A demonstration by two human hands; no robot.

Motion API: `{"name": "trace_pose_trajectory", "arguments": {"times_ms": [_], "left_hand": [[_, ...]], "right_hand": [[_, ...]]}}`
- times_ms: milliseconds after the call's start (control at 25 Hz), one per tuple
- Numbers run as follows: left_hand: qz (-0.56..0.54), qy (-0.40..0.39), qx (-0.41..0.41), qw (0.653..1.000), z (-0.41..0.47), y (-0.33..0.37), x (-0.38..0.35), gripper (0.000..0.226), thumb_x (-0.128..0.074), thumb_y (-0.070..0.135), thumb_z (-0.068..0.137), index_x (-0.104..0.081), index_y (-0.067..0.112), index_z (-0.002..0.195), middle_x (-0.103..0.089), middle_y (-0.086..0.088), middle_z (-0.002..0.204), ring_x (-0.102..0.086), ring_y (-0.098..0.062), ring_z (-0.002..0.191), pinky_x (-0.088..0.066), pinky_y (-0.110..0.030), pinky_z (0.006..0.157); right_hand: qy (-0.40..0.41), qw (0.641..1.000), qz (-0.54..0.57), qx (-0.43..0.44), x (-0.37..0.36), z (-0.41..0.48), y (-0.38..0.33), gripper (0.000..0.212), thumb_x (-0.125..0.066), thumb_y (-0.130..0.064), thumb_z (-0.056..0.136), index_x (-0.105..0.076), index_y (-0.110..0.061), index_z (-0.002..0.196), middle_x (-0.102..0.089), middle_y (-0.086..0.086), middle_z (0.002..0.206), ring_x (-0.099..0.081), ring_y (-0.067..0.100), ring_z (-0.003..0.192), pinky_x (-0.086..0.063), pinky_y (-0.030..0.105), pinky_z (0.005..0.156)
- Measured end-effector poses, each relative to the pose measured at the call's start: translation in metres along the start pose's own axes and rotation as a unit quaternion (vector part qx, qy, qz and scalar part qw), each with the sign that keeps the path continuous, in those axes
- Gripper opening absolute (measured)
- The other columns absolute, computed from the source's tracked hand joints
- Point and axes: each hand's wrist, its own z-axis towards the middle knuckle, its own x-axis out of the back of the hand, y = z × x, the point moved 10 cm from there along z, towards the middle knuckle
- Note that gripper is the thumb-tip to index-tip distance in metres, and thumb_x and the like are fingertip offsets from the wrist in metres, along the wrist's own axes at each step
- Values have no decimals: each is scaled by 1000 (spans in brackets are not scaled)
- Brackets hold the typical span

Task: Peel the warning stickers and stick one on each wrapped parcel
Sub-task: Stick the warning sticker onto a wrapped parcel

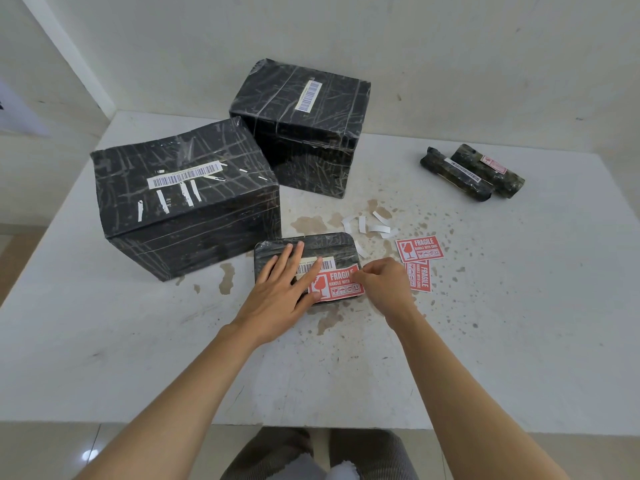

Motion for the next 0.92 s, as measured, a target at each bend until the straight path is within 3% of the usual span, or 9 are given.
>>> {"name": "trace_pose_trajectory", "arguments": {"times_ms": [200, 320, 560, 720, 920], "left_hand": [[42, 12, -10, 999, 0, 0, -3, 69, 10, 64, 81, 18, 32, 142, 25, -3, 154, 30, -17, 137, 19, -31, 109], [37, 8, -6, 999, 0, 0, -3, 70, 7, 65, 83, 14, 33, 145, 25, -3, 155, 30, -17, 137, 19, -31, 109], [31, 6, -8, 999, 0, 0, -3, 73, 12, 67, 79, 16, 34, 144, 26, -2, 154, 30, -18, 137, 18, -32, 109], [29, 8, -5, 1000, 0, 0, -3, 70, 12, 66, 79, 19, 35, 141, 26, -2, 153, 30, -18, 138, 18, -33, 110], [41, 6, -2, 999, 0, 1, -4, 70, 17, 66, 76, 24, 35, 139, 32, -1, 149, 31, -19, 137, 18, -33, 110]], "right_hand": [[9, 998, -48, 30, -2, 5, -1, 20, -72, -21, 79, -72, -5, 68, -67, 3, 88, -58, 30, 99, -51, 47, 87], [19, 996, -77, 47, 0, 6, -3, 19, -72, -24, 80, -70, -8, 70, -64, 4, 101, -56, 28, 104, -50, 44, 90], [49, 976, -167, 133, 6, -6, -22, 23, -69, -28, 84, -69, -6, 90, -56, 2, 114, -40, 19, 116, -32, 24, 86], [75, 950, -223, 207, -1, -17, -29, 30, -70, -35, 82, -65, -8, 93, -57, 2, 106, -45, 19, 105, -36, 24, 78], [105, 956, -184, 203, -1, -22, -23, 31, -70, -32, 83, -63, -3, 93, -59, 8, 100, -53, 22, 91, -36, 24, 70]]}}
